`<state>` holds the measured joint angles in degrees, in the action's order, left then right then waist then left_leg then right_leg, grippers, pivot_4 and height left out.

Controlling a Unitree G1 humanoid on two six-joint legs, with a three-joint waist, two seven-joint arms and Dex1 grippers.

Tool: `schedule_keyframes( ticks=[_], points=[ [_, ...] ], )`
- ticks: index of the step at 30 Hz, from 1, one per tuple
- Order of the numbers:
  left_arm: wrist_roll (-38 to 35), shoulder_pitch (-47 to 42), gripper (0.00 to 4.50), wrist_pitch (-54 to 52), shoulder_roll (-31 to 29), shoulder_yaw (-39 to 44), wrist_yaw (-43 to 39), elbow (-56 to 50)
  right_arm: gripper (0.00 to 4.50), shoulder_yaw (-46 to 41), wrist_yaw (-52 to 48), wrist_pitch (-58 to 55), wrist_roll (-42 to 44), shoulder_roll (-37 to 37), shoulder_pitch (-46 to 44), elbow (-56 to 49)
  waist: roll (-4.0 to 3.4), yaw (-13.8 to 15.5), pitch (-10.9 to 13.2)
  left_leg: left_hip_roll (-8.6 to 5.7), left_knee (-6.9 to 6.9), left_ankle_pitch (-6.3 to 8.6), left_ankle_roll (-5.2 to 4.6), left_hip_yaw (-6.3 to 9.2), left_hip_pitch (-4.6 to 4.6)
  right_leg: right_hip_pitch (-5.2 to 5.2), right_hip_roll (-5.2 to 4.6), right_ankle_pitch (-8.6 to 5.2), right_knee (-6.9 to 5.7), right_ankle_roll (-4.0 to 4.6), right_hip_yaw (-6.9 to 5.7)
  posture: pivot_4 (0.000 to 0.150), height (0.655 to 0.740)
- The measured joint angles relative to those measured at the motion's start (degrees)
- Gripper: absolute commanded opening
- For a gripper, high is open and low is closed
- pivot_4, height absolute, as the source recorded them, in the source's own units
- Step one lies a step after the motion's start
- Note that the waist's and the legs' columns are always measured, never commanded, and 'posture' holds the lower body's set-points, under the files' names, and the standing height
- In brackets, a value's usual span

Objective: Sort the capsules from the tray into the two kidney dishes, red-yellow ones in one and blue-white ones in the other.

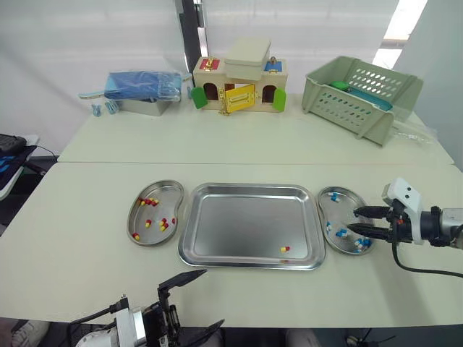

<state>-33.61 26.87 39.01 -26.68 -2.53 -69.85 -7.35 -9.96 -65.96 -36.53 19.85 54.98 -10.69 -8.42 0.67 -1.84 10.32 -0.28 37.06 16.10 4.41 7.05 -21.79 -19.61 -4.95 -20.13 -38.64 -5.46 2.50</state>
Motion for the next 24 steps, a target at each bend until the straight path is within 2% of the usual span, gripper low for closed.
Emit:
schedule_keyframes(
  ticks=[2, 3, 9, 15, 19, 24],
  points=[
    [0.0, 0.0, 4.5, -0.1, 0.0, 0.9, 1.1, -0.1, 4.25, -0.1, -0.2, 0.3, 0.5, 0.1, 0.1, 0.3, 0.0, 0.0, 0.0, 0.0, 0.0, 0.0, 0.0, 0.0, 0.0, 0.0, 0.0, 0.0, 0.01, 0.0, -0.01, 0.15, 0.74],
    [0.0, 0.0, 4.5, -0.2, 0.0, 1.2, 1.7, -0.2, 4.49, -0.3, -0.3, 0.7, 0.8, 0.2, 0.2, 0.4, 0.0, 0.0, 0.0, 0.0, 0.0, 0.0, 0.0, 0.0, 0.0, 0.0, 0.0, 0.0, 0.01, 0.0, 0.0, 0.15, 0.74],
    [0.1, -0.5, 4.5, -2.6, -0.2, 4.8, 6.0, -1.9, 4.49, -5.4, -3.8, 4.3, 3.1, 1.4, 5.6, 3.2, 0.03, 0.2, 0.0, 0.0, 0.0, 0.0, 0.0, 0.01, 0.01, 0.06, 0.0, 0.0, 0.03, 0.0, -0.03, 0.15, 0.74],
    [0.0, 2.9, 4.5, -10.6, -4.9, 13.5, 13.8, -7.8, 4.49, -11.2, -7.9, 13.9, 3.4, 3.0, 8.5, 14.2, 0.05, 0.0, 0.0, 0.02, -0.02, 0.0, 0.0, 0.0, 0.06, 0.06, 0.01, 0.0, 0.01, 0.0, -0.01, 0.15, 0.74],
    [-0.6, 2.4, 4.5, -19.3, -12.3, 22.8, 17.2, -7.1, 4.49, -13.3, -9.5, 19.1, 3.3, 3.4, 9.8, 19.1, 0.05, -0.1, 0.0, 0.04, -0.02, 0.0, 0.0, 0.01, 0.08, 0.06, 0.06, -0.01, -0.04, 0.02, -0.02, 0.15, 0.74],
    [-2.4, -3.5, 4.5, -31.0, -22.0, 32.2, 18.3, 3.4, 4.49, -13.6, -10.4, 24.0, 1.6, 3.8, 10.8, 25.1, 0.04, -0.2, 0.0, 0.02, -0.03, 0.0, 0.0, -0.02, 0.1, 0.05, 0.05, -0.02, -0.06, 0.01, 0.0, 0.15, 0.74]
  ],
)
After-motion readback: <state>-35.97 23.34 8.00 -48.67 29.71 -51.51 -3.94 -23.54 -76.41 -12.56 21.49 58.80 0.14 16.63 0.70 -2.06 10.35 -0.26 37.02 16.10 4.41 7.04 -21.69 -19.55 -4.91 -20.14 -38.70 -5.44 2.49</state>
